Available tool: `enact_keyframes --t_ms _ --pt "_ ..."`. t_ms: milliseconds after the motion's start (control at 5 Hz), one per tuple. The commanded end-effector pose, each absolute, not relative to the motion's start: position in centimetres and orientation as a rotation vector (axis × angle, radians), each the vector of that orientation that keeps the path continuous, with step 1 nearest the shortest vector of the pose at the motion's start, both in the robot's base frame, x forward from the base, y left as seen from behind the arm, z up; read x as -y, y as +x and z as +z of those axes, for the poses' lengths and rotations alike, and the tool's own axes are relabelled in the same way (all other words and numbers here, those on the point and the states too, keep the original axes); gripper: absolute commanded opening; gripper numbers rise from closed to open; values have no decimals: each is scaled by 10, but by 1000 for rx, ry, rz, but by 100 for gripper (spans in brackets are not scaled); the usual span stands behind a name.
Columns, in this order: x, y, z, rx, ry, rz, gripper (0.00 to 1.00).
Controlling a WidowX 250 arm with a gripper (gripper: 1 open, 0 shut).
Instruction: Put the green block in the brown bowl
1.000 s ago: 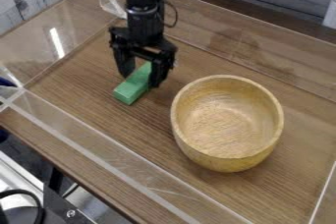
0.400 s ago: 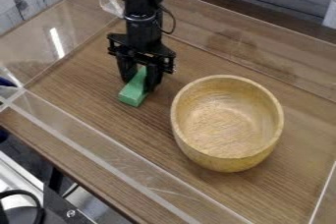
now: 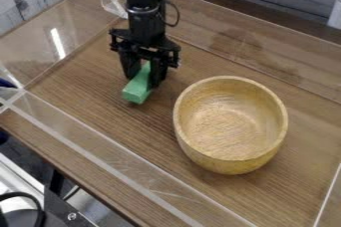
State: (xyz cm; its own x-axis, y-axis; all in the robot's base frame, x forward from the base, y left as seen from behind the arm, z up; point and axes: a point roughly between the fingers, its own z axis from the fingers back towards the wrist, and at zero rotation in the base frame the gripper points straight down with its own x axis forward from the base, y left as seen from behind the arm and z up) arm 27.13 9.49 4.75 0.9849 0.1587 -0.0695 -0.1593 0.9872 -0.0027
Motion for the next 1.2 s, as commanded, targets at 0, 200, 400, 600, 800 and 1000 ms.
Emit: enact_keyframes --t_ms 0,200,400,600,800,1000 --pt "-98 283 82 25 -2 172 0" --pt "-86 285 102 56 -23 168 0" --pt "-66 286 122 80 -51 145 0" --pt "-45 279 123 69 -66 95 0" --pt "-20 273 118 58 -75 41 0" --pt "6 272 111 50 -80 -4 0"
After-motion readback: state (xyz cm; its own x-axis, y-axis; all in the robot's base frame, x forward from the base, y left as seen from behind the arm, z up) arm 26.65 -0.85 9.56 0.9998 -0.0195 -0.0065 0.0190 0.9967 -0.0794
